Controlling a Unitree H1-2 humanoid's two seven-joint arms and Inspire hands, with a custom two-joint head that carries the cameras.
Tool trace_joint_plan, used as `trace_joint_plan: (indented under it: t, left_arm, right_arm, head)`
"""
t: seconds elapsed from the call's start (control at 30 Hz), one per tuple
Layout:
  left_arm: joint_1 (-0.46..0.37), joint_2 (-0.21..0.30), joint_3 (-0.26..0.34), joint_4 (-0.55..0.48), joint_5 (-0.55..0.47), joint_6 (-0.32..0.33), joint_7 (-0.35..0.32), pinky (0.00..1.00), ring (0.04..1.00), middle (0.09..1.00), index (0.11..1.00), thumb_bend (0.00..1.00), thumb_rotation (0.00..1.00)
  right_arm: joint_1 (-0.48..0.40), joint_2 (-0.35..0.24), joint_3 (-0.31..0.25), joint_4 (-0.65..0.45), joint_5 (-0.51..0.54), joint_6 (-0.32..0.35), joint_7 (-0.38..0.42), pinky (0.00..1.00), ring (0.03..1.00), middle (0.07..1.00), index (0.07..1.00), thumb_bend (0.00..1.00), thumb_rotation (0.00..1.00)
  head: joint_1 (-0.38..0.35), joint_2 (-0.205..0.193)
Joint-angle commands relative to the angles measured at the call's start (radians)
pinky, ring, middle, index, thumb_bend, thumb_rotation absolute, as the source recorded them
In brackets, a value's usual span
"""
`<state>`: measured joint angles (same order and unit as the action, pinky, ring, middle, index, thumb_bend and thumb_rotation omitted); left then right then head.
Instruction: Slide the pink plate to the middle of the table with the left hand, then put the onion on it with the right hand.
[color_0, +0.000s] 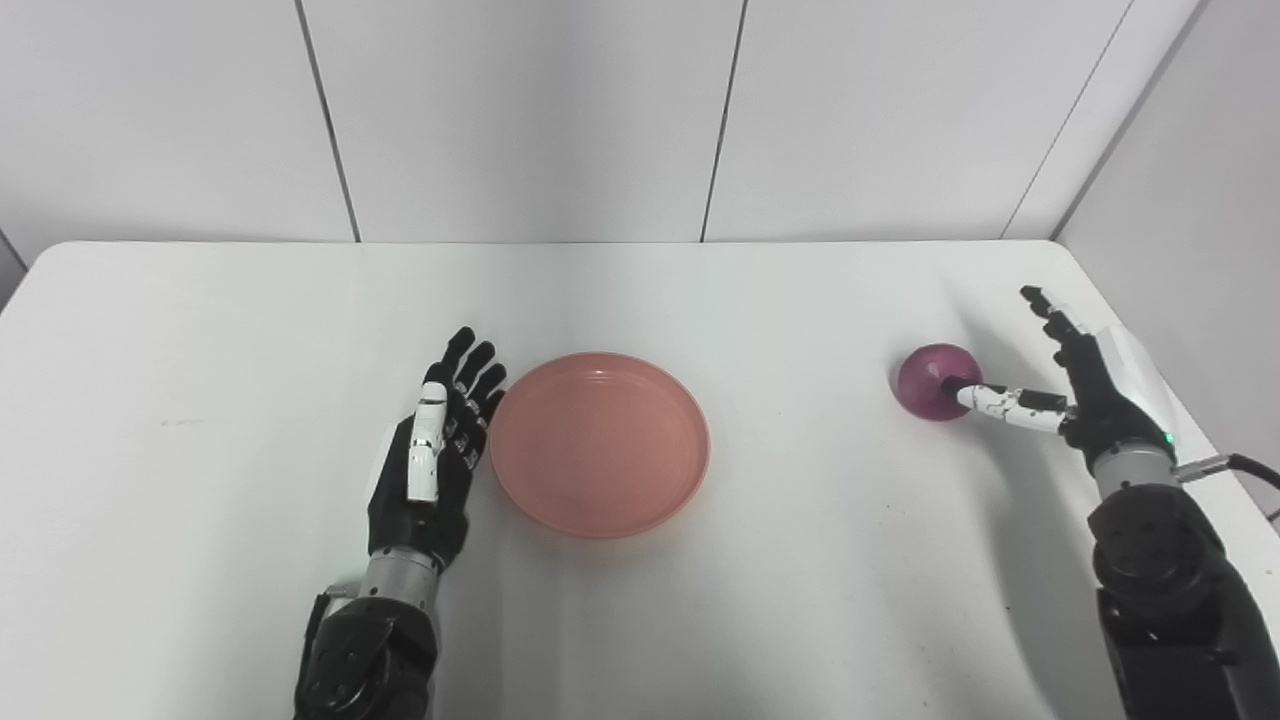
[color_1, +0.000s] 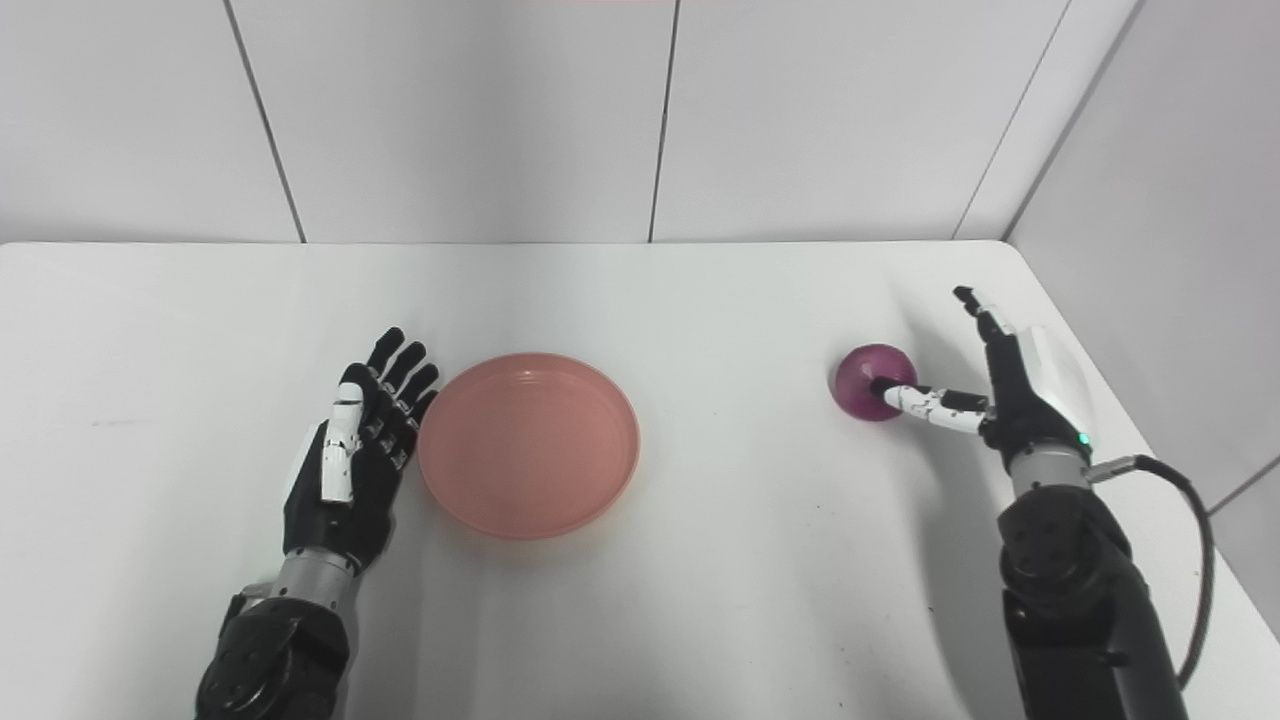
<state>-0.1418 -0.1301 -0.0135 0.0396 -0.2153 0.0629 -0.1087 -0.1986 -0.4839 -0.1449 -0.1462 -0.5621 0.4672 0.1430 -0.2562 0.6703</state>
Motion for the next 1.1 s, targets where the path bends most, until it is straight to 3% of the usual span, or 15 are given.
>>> trace_joint_plan:
  t: [0.0, 0.3, 0.5, 0.77, 1.07]
  left_arm:
    - [0.007, 0.008, 0.007, 0.018, 0.000, 0.017, 0.007, 0.94, 0.939, 0.946, 0.927, 0.46, 1.00]
    - [0.009, 0.016, 0.004, 0.013, -0.008, 0.015, 0.001, 0.94, 0.941, 0.948, 0.929, 0.45, 1.00]
    - [0.010, 0.012, 0.006, 0.010, -0.004, 0.020, 0.010, 0.93, 0.933, 0.940, 0.922, 0.45, 1.00]
    - [0.012, 0.011, 0.005, 0.006, -0.001, 0.023, 0.014, 0.93, 0.931, 0.941, 0.922, 0.45, 1.00]
    - [0.011, 0.014, 0.008, 0.016, -0.011, 0.013, 0.005, 0.93, 0.935, 0.945, 0.927, 0.45, 1.00]
  right_arm:
    - [-0.034, -0.034, 0.005, -0.005, -0.005, -0.031, -0.027, 0.83, 0.908, 0.930, 0.932, 1.00, 0.39]
    - [-0.058, -0.030, 0.034, 0.058, 0.002, -0.007, -0.029, 0.82, 0.905, 0.929, 0.938, 1.00, 0.42]
    - [-0.077, -0.035, 0.046, 0.101, 0.026, -0.032, -0.030, 0.83, 0.906, 0.929, 0.939, 1.00, 0.42]
    - [-0.090, -0.034, 0.060, 0.125, 0.051, -0.065, -0.049, 0.83, 0.901, 0.923, 0.930, 1.00, 0.43]
    - [-0.102, -0.040, 0.092, 0.117, 0.046, -0.042, -0.037, 0.84, 0.914, 0.935, 0.936, 1.00, 0.46]
  head:
    - [0.000, 0.000]
    - [-0.003, 0.002]
    - [-0.004, 0.004]
    - [-0.005, 0.003]
    - [-0.009, 0.002]
